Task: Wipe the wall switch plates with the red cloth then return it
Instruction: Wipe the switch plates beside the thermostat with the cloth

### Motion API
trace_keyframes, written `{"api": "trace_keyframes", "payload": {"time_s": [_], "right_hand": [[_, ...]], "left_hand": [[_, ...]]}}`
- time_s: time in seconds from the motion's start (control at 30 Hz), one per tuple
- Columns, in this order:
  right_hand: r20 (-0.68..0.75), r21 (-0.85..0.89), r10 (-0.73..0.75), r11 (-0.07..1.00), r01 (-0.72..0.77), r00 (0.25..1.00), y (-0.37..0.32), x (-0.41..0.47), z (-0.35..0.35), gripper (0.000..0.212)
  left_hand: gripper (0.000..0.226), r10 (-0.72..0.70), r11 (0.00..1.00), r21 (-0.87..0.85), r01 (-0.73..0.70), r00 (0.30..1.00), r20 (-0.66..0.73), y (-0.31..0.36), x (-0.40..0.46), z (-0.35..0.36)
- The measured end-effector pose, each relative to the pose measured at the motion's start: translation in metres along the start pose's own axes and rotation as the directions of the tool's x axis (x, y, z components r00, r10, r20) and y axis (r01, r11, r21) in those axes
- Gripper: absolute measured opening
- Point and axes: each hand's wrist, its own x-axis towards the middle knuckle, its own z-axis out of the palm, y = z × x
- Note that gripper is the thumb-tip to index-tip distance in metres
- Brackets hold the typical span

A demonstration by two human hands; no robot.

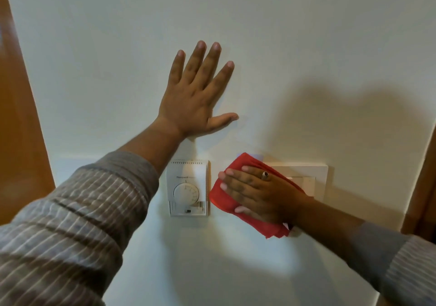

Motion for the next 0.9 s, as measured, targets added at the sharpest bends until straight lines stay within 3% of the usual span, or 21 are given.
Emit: {"api": "trace_keyframes", "payload": {"time_s": [0.2,0.43,0.6,0.77,0.9], "right_hand": [[0.077,-0.029,-0.126,0.991,0.129,0.989,0.009,-0.013,-0.003,0.061],[0.016,-0.048,-0.029,0.998,0.029,0.999,-0.010,0.000,0.001,0.066],[0.022,-0.026,-0.074,0.997,0.074,0.997,0.004,-0.023,-0.004,0.068],[-0.003,-0.045,0.094,0.995,-0.094,0.996,-0.014,0.013,0.004,0.079],[-0.032,-0.036,-0.020,0.999,0.019,0.999,-0.009,0.000,0.003,0.073]], "left_hand": [[0.099,-0.022,1.000,-0.011,0.022,1.000,-0.012,0.003,0.000,-0.001],[0.099,-0.053,0.999,-0.007,0.052,0.998,-0.017,0.006,0.000,-0.002],[0.101,-0.050,0.999,0.012,0.050,0.998,-0.028,0.005,0.000,0.003],[0.101,-0.054,0.998,0.026,0.054,0.998,-0.016,0.005,0.001,0.003],[0.101,-0.050,0.998,0.025,0.050,0.999,-0.018,0.002,-0.002,0.005]]}}
